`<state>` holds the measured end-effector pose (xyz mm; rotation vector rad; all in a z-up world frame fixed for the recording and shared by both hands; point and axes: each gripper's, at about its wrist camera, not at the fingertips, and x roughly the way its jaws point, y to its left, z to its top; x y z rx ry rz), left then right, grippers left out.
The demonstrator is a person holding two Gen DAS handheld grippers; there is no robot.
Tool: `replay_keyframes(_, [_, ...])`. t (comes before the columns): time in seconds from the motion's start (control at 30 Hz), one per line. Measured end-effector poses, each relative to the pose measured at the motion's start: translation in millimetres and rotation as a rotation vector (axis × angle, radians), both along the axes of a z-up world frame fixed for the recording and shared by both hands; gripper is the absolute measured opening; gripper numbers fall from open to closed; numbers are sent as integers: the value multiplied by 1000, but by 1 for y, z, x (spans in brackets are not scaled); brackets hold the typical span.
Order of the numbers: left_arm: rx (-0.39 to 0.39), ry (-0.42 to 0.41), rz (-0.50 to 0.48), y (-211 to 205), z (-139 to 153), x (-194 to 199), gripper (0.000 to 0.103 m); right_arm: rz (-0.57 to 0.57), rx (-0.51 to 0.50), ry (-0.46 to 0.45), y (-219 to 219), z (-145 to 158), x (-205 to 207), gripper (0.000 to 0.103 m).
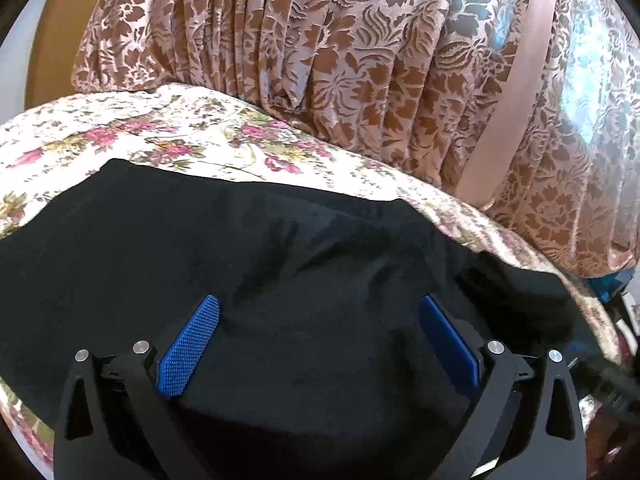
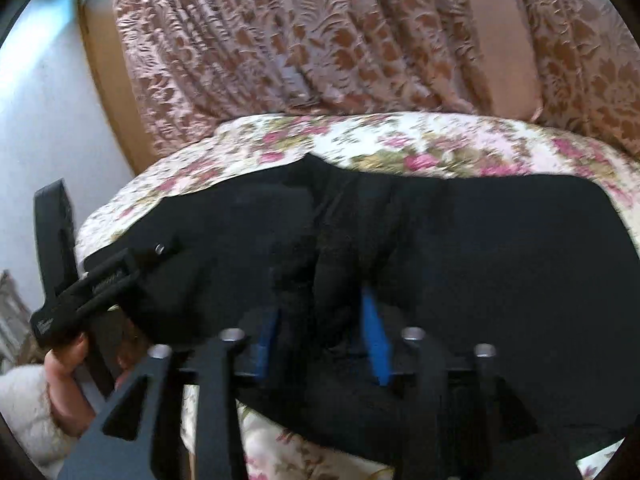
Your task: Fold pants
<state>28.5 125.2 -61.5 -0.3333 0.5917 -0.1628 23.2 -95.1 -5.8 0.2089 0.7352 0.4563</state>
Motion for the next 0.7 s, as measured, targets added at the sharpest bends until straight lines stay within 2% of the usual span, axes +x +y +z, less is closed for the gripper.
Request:
replay_keyframes(0.03, [-16,-6,-12,-1,1,-1,99,23,40,1,-4,1,-4,59])
replay_keyframes(0.13, [-91,-11,-71,-8,7,-4,99,34,104,-17,-19,11,-16,63])
replay_keyframes(0.17, [-114,-10,-86,-10,9,-4,99,13,117,-41,-29,17,-23,63])
replay_keyframes(0.23, [-228,5,-157,-19,16,-2,99,-42,131,-73,-50,29,-30,63])
replay_keyframes(0.3, [-293,8,-210,-29,23,2,99,-133,142,-97,-80,37,-35,62])
replay_keyframes(0.37, [-310,35,-264,-45,30,11,99,-226,139,-87,-105,40,-31,55])
replay_keyframes(0.43, [-300,100,-319,-67,32,28,99,-348,100,-46,-135,37,-23,35])
replay_keyframes(0.5, [-278,168,-345,-85,29,45,99,-403,61,2,-152,32,-13,25])
replay_keyframes(0.53, [-264,213,-364,-94,25,56,96,-431,51,32,-161,28,-8,24])
replay_keyframes(0.57, [-251,268,-391,-106,19,66,80,-446,64,50,-169,25,-3,24])
replay_keyframes(0.63, [-227,318,-400,-119,13,76,56,-451,73,79,-177,21,5,23])
replay_keyframes(0.67, [-202,343,-397,-127,9,80,38,-451,64,87,-178,20,10,23])
replay_keyframes(0.7, [-205,337,-398,-128,8,80,28,-446,62,94,-179,19,15,23])
